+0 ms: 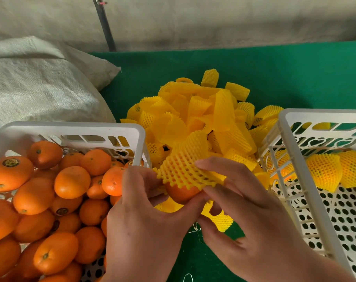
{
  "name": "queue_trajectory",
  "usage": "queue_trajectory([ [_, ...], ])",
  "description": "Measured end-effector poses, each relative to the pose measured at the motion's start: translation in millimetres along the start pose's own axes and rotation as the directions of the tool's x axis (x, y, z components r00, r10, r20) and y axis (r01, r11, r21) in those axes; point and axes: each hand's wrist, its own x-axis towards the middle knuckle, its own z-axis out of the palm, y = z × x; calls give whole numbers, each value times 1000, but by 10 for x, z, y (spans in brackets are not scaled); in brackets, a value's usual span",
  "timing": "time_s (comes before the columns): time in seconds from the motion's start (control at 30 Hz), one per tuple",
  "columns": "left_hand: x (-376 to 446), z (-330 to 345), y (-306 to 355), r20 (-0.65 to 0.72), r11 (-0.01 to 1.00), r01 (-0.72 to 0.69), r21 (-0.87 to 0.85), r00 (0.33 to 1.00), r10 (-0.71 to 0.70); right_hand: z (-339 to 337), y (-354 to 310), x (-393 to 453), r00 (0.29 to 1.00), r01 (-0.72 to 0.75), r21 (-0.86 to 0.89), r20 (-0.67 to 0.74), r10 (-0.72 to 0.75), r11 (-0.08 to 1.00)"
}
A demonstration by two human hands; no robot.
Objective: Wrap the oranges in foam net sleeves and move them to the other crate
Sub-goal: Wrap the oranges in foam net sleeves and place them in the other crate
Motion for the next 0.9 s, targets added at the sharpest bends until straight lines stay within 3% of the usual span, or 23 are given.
queue_trajectory([
  [0.1, 2, 2, 13, -31, 999, 2, -52, 1000, -4, -8, -29, 6, 1000, -1, 4, 6, 1, 1000],
  [0.37, 21, -36, -32, 47, 998, -55, 38, 997, 53, -8, -41, 17, 999, 20, 2, 34, -20, 1000],
  [0.9, 34, -42, -80, 65, 1000, -5, 16, 998, 4, -3, -48, -14, 998, 31, 32, 55, -32, 999],
])
